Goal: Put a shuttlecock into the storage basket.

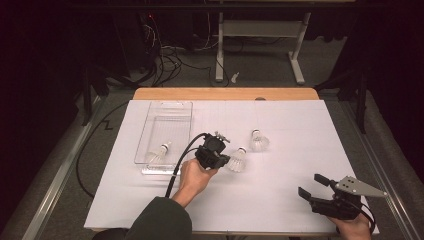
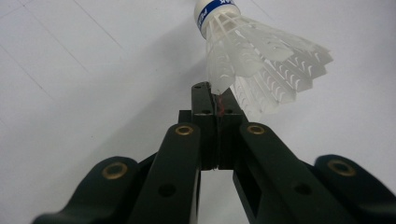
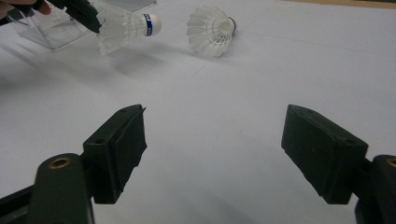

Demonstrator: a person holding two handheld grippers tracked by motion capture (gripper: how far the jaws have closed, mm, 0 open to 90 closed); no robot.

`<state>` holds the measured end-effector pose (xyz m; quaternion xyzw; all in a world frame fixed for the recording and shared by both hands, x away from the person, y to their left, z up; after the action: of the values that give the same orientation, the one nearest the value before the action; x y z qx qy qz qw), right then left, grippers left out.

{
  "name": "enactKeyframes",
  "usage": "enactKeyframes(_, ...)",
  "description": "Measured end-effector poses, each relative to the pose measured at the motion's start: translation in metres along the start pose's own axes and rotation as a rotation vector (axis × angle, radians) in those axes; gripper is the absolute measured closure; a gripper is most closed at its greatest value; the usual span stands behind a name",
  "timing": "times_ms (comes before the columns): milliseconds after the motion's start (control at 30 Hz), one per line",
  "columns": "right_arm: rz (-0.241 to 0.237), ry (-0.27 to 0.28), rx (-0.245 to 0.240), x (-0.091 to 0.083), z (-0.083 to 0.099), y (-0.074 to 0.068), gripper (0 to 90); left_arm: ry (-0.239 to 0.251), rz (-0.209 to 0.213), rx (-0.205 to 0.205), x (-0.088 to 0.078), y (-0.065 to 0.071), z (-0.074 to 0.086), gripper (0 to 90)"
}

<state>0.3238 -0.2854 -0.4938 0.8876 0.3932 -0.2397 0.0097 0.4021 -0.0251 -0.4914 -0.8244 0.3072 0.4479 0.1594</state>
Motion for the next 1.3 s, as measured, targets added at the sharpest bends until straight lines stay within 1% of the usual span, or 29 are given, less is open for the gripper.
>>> enactKeyframes(400, 0.001, 0.001, 0.001, 0.0, 0.0, 0.0, 22.1, 0.007, -0.004, 0.012, -0.01, -0.002, 0.002, 89.6)
enactKeyframes(633, 0.0, 0.001, 0.0, 0.0, 0.0, 0.0, 22.1, 0.018, -0.005, 0.01, -0.015, -0.003, 0.003, 89.6)
enactKeyframes(833, 0.001, 0.0, 0.0, 0.0, 0.0, 0.0, 22.1, 0.016, -0.004, 0.018, -0.019, -0.004, 0.004, 89.6)
enactKeyframes(1300, 0.002, 0.001, 0.0, 0.0, 0.0, 0.0, 22.1, 0.026, -0.002, 0.001, -0.026, -0.009, 0.009, 89.6)
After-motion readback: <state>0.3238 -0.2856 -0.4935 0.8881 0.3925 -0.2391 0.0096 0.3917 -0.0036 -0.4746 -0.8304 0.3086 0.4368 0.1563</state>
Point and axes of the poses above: each handheld gripper's, and its own axes: x roughly forward along the jaws, z roughly out of its underside, y roughly to its right, the point moved 10 cm from there along x, roughly forward along the jaws, and after that the axes turned 12 degrees about -z, right-handed, at the moved point
